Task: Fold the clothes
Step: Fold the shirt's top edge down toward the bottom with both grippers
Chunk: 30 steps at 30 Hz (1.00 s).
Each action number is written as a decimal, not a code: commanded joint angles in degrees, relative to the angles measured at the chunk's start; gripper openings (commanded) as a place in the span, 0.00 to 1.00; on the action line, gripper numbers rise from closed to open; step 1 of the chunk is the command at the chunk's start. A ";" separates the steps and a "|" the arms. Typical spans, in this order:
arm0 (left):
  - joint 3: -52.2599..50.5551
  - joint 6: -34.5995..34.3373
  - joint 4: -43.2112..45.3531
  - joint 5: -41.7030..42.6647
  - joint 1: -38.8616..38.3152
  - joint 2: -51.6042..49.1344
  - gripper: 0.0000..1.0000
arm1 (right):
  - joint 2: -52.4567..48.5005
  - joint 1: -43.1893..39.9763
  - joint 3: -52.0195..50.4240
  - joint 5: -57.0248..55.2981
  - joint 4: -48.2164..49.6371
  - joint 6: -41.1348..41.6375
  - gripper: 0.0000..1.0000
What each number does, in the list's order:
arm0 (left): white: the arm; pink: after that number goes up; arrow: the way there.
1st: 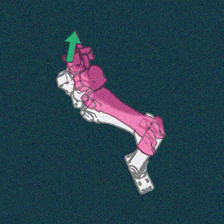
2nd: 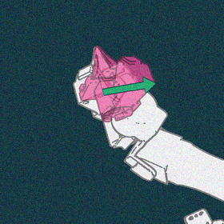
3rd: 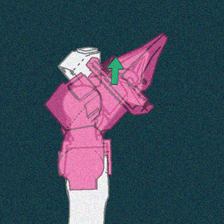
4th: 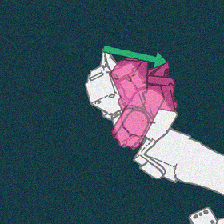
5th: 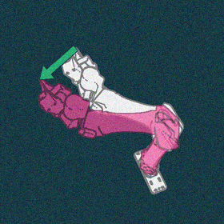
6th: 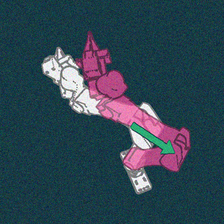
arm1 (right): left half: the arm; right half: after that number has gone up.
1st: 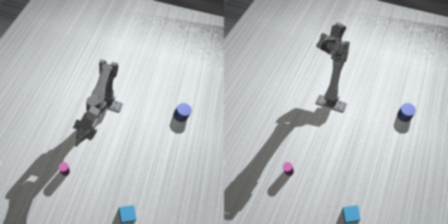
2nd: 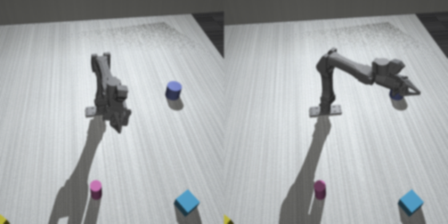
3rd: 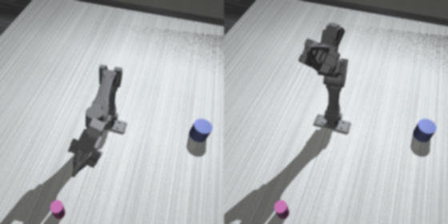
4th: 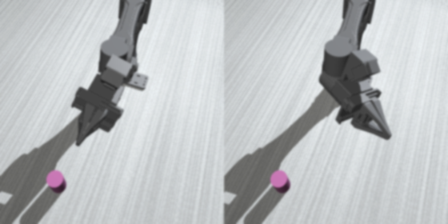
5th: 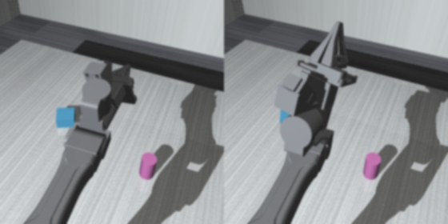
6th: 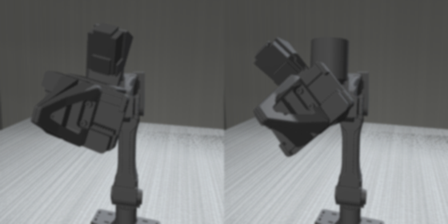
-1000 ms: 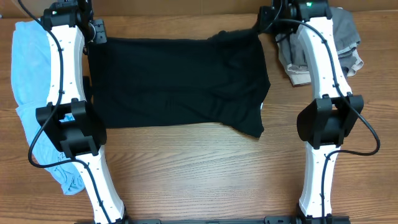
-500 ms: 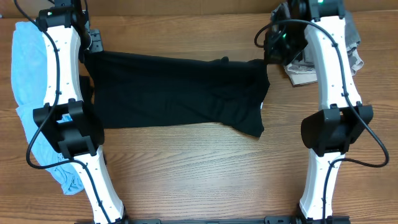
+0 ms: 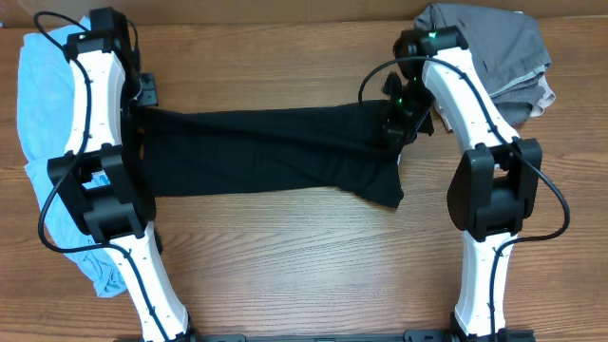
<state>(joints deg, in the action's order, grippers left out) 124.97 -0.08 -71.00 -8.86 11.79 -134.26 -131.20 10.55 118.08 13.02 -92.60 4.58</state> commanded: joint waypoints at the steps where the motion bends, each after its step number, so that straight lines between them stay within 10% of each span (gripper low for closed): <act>1: -1.07 1.46 -1.68 -0.96 0.55 0.48 0.28 | 1.22 -0.28 -1.51 -1.44 0.61 0.31 0.08; 4: -0.85 2.93 -3.26 -0.57 0.55 0.52 0.61 | 1.99 -0.61 -0.26 -1.42 1.16 -1.55 0.49; 8: 2.64 2.54 -6.49 -0.52 0.57 0.57 0.73 | 4.94 -1.18 3.34 -1.60 0.74 -1.81 0.70; 19: 25.73 6.27 -23.45 9.18 0.68 0.59 0.88 | 17.53 -1.68 7.76 -1.16 -3.50 -1.79 0.78; 30: 27.39 5.62 -25.81 14.34 0.55 8.57 0.87 | 29.70 -1.49 7.15 -3.52 -4.33 6.34 0.78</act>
<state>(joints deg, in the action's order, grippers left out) 151.02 4.91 -96.64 2.28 11.79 -132.51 -105.58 8.91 124.73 11.42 -97.12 7.03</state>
